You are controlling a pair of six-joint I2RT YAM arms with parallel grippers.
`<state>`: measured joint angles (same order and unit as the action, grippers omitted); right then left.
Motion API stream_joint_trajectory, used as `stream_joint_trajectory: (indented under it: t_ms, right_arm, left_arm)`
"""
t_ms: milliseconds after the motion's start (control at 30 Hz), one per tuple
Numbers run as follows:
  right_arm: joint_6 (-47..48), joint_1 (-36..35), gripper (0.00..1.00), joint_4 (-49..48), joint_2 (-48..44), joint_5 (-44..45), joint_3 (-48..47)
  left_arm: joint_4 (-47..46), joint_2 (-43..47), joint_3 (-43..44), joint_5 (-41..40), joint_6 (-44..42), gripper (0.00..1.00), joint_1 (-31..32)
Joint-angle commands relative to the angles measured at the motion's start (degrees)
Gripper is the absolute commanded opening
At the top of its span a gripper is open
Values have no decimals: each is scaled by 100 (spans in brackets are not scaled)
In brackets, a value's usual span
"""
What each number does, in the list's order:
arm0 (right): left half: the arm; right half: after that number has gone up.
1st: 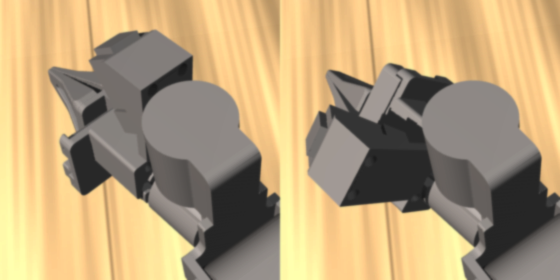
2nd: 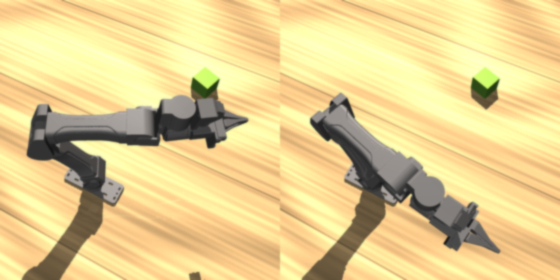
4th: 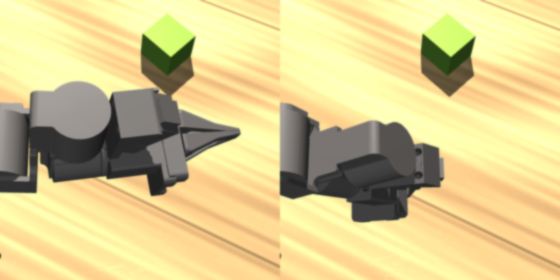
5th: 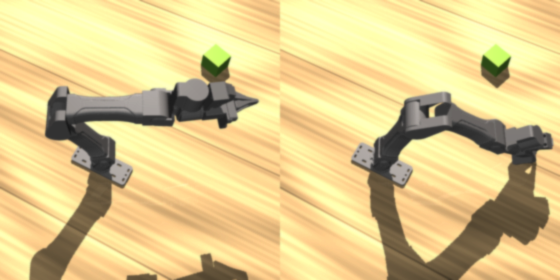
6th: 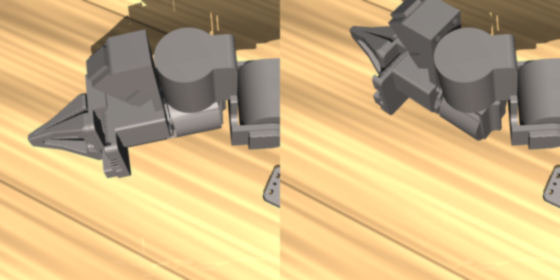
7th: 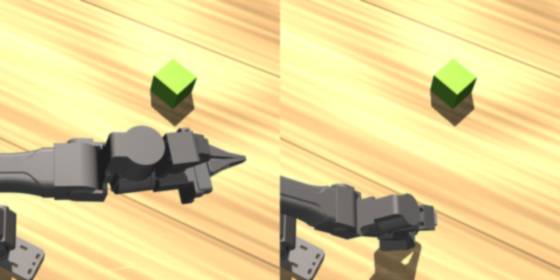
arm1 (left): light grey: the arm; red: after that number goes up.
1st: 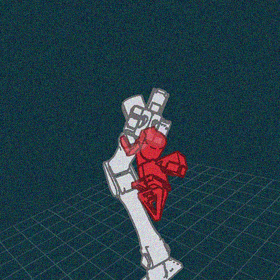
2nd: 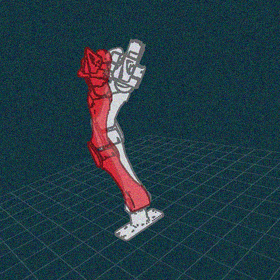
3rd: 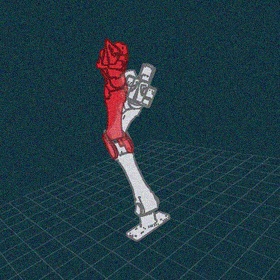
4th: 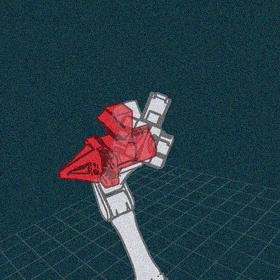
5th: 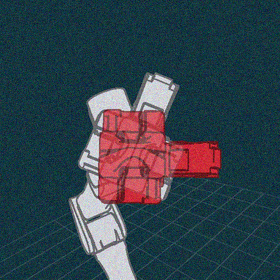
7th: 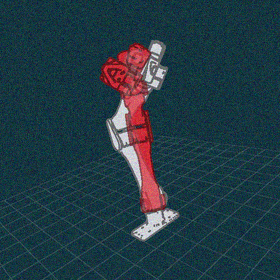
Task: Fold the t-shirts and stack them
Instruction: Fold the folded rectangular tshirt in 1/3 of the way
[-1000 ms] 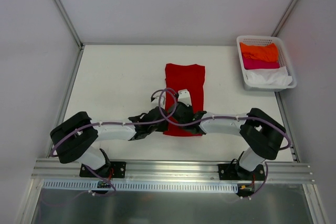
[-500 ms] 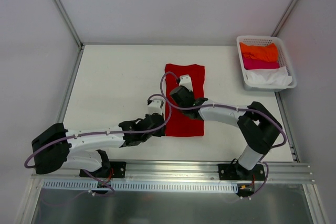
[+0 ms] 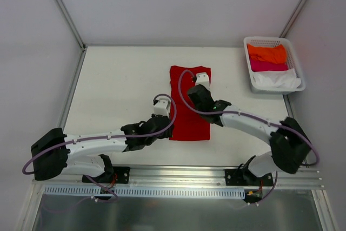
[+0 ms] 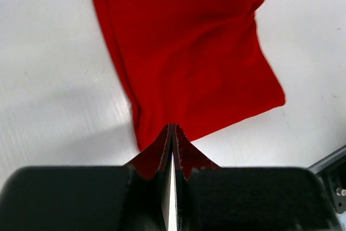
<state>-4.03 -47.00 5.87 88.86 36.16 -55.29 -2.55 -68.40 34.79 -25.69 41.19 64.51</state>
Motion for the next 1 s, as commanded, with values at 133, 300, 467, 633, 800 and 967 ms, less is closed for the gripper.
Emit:
stream_joint_trajectory:
  t_ms: [133, 300, 467, 633, 800, 967]
  right_arm:
    - [-545, -670, 1, 600, -1924, -109, 702]
    - [-765, -687, 1, 442, -1830, -180, 1072]
    - [-924, -687, 1, 134, -1372, -294, 1187]
    - [-915, -670, 1, -51, -898, -382, 1064]
    - [-889, -591, 0, -156, -607, -452, 897]
    - [-827, -416, 1, -235, -291, -487, 757]
  left_arm:
    - [-1712, -664, 81, 591, -708, 0, -316]
    - [-2074, -1289, 309, 793, -849, 0, -457]
    - [-2355, -1886, 485, 794, -972, 0, -614]
    - [-2522, -2142, 591, 855, -1034, 0, -843]
    - [-2584, -2318, 749, 978, -1157, 0, -1150]
    - [-2733, -2660, 915, 1171, -1227, 0, -1388]
